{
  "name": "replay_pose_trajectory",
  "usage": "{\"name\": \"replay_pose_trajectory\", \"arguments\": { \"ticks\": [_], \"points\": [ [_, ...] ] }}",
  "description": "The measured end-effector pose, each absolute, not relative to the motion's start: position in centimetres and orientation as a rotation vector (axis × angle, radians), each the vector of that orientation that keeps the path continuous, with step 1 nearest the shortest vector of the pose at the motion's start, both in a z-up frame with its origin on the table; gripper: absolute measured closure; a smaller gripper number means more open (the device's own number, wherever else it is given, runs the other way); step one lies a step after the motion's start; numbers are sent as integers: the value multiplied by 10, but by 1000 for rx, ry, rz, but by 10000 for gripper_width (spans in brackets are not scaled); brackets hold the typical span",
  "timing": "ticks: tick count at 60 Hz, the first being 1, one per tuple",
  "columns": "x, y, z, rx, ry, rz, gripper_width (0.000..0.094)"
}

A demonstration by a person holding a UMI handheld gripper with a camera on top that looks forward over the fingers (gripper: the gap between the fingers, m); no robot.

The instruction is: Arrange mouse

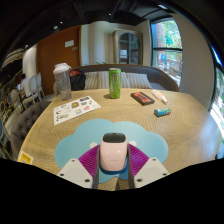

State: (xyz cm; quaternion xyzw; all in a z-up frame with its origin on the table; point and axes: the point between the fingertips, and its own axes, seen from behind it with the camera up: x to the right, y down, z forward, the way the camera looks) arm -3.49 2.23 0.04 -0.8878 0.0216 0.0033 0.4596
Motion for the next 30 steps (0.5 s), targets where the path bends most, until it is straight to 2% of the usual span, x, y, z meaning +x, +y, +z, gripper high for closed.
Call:
{"name": "replay_pose_trajectory", "arguments": {
  "ticks": [4, 14, 16, 18, 19, 20, 21, 30],
  "points": [
    [-36, 18, -9, -2212, 58, 23, 517],
    [-39, 18, -9, -2237, 40, 78, 375],
    [-42, 15, -8, -2237, 19, 100, 272],
    [-44, 11, -2, -2233, 0, 129, 103],
    [-43, 9, 0, -2228, -3, 137, 47],
    [-44, 6, 3, -2222, -8, 147, 100],
    [-43, 4, 6, -2217, -12, 158, 112],
    [-28, -39, 29, -2198, -36, 203, 93]
  ]
}}
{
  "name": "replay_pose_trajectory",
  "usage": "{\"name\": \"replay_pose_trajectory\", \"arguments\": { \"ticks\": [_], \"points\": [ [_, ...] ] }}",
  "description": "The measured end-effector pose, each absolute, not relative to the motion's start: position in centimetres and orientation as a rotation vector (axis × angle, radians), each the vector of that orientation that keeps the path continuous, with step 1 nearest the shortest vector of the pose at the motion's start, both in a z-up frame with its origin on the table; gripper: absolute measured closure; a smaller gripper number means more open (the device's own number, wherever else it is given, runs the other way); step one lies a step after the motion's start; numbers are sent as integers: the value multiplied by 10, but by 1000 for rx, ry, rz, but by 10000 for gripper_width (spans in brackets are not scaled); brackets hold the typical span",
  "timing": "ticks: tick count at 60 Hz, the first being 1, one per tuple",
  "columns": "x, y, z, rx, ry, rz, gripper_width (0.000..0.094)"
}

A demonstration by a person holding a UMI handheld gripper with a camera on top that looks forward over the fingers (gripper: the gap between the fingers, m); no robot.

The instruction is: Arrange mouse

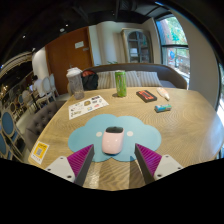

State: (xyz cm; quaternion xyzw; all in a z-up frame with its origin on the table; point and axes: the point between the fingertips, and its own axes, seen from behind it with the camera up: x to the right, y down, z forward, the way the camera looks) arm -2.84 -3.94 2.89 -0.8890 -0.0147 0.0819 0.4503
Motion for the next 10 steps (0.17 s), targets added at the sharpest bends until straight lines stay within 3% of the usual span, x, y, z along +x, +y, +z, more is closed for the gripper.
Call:
{"name": "replay_pose_trajectory", "arguments": {
  "ticks": [10],
  "points": [
    [11, -91, 42, -2171, -80, 187, 94]
  ]
}}
